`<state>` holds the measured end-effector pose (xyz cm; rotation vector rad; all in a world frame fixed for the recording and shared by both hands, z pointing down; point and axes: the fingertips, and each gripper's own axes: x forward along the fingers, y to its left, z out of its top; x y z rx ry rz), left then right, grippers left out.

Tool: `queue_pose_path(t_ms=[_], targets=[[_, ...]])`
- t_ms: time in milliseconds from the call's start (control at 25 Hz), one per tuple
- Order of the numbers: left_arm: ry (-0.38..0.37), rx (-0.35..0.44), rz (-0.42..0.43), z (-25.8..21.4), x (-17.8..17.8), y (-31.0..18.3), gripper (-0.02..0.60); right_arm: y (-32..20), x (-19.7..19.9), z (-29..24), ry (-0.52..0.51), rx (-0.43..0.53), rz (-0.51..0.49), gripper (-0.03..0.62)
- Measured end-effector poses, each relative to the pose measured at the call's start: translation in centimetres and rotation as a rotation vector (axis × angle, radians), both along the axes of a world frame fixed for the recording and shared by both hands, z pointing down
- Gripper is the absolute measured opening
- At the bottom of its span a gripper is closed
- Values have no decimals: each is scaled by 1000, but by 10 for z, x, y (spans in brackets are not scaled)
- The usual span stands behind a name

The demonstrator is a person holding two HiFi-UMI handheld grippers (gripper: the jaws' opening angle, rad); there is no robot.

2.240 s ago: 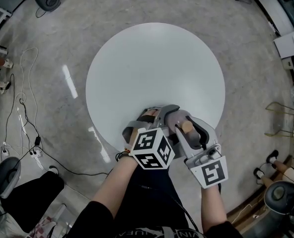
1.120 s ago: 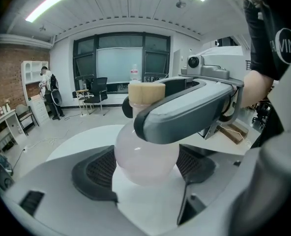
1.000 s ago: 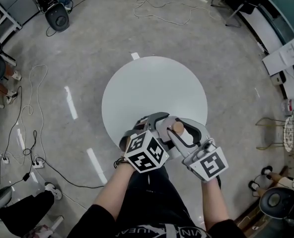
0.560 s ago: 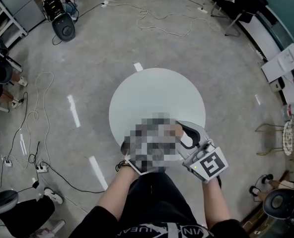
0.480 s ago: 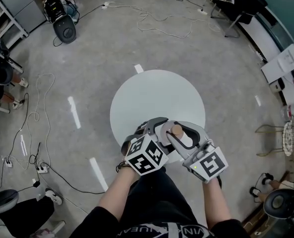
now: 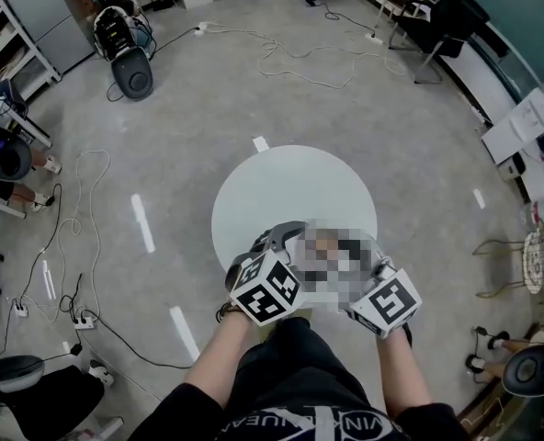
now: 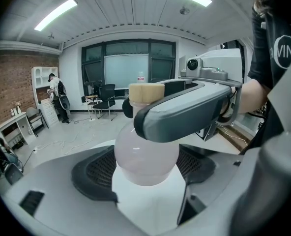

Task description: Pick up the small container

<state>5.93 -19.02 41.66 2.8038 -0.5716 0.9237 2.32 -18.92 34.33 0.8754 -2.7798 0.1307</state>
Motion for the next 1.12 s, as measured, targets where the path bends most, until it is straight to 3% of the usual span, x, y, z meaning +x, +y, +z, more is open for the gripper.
queue_pose_path(t_ms=[1120], targets=[[5, 55, -45, -64, -4, 1, 383, 5, -1, -63, -29, 47, -35, 144]])
